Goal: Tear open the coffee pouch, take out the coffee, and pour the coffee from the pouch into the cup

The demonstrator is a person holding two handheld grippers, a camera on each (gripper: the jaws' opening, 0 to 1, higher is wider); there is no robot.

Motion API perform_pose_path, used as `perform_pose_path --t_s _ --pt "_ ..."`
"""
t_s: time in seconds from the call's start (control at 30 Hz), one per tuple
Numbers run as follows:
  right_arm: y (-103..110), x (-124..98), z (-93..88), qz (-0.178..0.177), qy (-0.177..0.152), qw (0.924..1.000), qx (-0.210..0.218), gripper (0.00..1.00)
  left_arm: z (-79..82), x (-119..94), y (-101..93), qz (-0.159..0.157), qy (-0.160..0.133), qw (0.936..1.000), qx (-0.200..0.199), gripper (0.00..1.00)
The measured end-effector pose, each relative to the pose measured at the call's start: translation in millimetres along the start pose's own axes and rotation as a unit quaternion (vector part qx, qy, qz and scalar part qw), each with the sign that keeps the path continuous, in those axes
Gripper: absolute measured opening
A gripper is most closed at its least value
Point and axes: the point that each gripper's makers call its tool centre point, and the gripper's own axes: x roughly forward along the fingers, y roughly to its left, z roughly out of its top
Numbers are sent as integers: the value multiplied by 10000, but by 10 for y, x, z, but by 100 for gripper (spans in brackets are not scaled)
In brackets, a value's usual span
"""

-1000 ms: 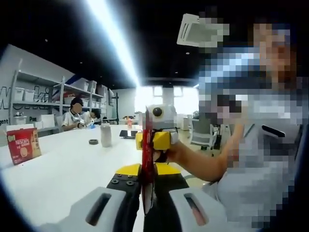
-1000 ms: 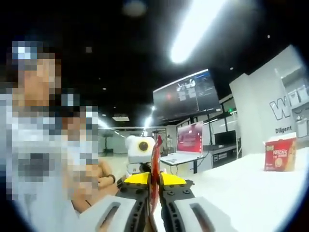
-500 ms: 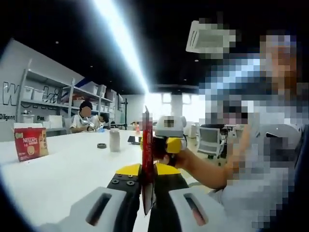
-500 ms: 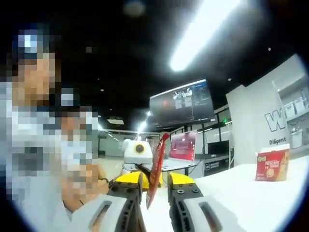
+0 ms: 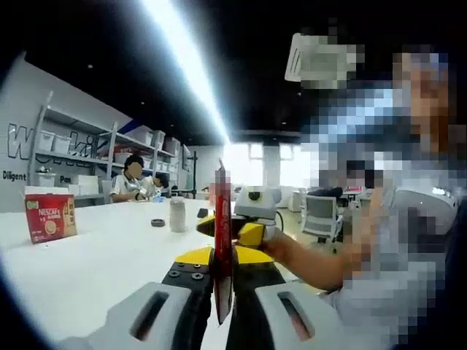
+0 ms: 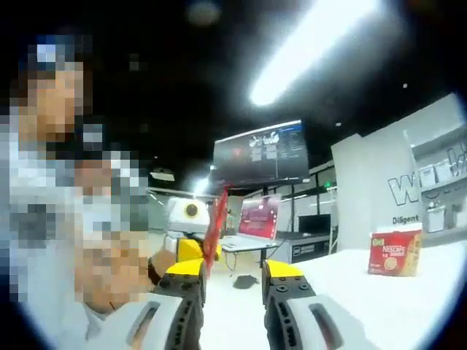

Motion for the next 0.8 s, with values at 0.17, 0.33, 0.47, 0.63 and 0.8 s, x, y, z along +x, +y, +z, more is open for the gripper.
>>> perform_pose_path --t_s 0.17,0.33,0.47,0.63,0.8 --pt "-248 -135 -32 -445 43 9984 -359 28 17 -48 65 197 17 9998 29 12" --pt "-448 -301 -72 -745 46 9966 -356 29 39 -65 74 262 -10 9996 69 12" --pt "-644 -500 -169 -1181 304 9905 -628 29 9 -43 79 252 55 9996 71 12" --pt "-844 -762 -252 -1504 414 9855 -669 30 21 -21 38 166 34 9998 99 12" --pt "-1046 -1012 -245 -1837 386 9801 -644 32 2 -21 46 205 78 9997 87 12"
